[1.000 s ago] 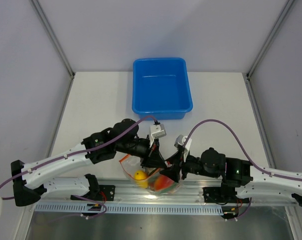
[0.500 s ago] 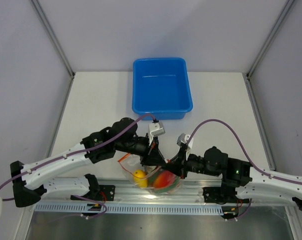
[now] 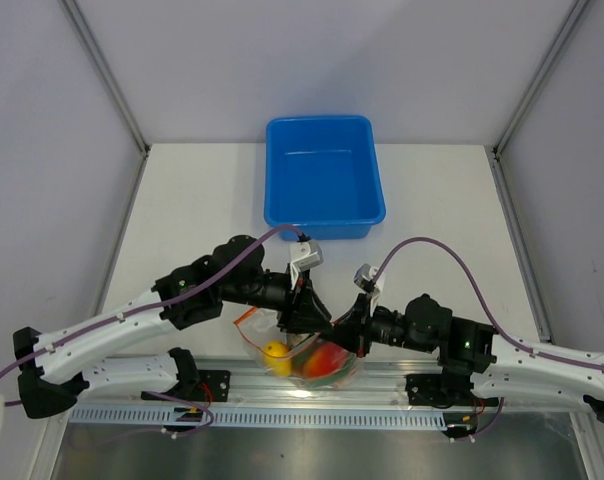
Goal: Place the food in the zip-top bag and seal the zipper
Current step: Zip the zipper food storage bag at the center of the board.
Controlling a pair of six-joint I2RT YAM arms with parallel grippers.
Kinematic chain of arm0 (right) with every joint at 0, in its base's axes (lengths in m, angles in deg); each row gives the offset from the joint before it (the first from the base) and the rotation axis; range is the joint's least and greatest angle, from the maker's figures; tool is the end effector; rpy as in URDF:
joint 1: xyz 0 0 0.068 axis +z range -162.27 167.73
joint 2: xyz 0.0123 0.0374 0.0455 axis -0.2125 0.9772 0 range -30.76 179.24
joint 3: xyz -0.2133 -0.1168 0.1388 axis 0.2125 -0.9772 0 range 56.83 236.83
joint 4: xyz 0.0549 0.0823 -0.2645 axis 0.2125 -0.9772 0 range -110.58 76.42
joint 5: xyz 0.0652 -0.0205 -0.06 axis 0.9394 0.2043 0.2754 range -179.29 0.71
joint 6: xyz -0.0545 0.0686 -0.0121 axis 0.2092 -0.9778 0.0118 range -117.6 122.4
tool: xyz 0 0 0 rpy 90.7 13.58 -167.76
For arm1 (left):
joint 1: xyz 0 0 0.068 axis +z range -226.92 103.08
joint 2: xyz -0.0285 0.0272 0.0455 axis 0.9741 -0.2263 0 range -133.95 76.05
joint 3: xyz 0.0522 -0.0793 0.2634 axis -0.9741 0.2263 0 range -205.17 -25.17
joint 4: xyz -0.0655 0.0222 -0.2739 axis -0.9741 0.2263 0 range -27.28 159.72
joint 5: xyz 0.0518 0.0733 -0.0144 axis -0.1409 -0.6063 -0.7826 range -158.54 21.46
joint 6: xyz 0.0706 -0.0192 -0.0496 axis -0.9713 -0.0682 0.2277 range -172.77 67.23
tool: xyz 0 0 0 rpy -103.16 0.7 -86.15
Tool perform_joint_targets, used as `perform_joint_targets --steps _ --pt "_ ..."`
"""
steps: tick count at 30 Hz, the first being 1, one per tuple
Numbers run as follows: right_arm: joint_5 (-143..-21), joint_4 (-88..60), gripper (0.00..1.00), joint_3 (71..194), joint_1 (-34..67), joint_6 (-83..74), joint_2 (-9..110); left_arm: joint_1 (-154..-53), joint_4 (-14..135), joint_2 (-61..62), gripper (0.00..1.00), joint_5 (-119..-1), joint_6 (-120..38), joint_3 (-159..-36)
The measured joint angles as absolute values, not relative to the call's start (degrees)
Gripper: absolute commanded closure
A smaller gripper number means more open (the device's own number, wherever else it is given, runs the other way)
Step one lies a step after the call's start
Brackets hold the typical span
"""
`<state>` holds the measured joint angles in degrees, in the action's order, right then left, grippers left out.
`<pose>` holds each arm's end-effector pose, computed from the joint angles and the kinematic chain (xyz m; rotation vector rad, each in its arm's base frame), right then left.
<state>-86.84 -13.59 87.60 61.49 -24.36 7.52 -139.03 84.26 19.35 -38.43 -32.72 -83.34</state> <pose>0.0614 0.2227 0.2862 -0.7878 1.7229 1.3026 0.0916 -0.2571 0.3584 1.1357 1.8398 -1.4073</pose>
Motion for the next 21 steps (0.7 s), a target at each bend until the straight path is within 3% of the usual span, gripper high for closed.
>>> perform_joint_targets --steps 10,21 --pt "-86.8 -12.0 1.0 87.6 61.2 -27.3 7.9 -139.0 84.3 19.1 0.52 -39.9 -32.7 -82.9" --pt "-86.8 -12.0 1.0 87.6 61.0 -29.2 8.1 -139.0 84.7 19.9 0.77 -42.5 -32.7 -81.8"
